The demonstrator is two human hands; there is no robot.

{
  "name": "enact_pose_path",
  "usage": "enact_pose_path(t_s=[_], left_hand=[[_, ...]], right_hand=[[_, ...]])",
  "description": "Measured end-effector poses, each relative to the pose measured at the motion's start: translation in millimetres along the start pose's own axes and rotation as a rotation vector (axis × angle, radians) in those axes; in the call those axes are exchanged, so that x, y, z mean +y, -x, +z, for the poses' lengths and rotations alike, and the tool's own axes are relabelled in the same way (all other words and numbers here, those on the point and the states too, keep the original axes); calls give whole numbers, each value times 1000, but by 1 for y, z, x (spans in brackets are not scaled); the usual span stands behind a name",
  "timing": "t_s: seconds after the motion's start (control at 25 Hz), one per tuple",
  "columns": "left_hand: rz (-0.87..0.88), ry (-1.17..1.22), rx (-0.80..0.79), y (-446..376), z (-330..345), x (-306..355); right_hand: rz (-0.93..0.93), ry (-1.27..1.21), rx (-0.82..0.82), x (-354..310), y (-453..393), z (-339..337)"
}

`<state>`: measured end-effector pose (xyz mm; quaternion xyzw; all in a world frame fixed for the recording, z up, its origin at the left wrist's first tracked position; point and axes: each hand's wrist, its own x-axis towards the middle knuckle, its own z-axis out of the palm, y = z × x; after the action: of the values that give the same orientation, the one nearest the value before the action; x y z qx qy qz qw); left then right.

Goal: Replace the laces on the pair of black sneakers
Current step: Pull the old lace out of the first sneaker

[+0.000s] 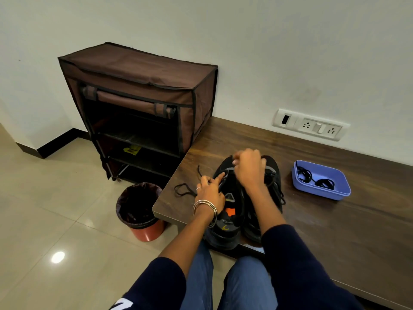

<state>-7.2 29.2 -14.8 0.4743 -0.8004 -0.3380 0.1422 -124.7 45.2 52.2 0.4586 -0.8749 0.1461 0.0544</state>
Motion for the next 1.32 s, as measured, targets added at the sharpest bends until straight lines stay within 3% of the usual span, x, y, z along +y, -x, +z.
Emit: enact_pose_path(t_s=[0.12, 0.36, 0.6, 0.8, 1.0, 1.08, 1.2, 1.32], left_hand=[[-10, -9, -1, -1, 2, 0], [-6, -13, 17, 0, 4, -2], [-9, -78, -29, -1, 3, 4], [-19, -211, -45, -4, 7, 10], [0, -255, -48, -1, 5, 10], [7, -259, -49, -2, 5, 9], [-45, -107, -107, -9, 1, 7], [-93, 348, -77, -23, -16, 12]], right_hand=[[33, 115, -140, -8, 24, 26], [37, 177, -182, -8, 29, 37], [231, -98, -390, -4, 5, 7], [196, -527, -211, -12, -9, -43], [-41, -914, 182, -30, -9, -131], [-120, -951, 293, -33, -8, -155], [-95, -833, 171, -29, -8, -156], [-44, -771, 136, -23, -12, -147]])
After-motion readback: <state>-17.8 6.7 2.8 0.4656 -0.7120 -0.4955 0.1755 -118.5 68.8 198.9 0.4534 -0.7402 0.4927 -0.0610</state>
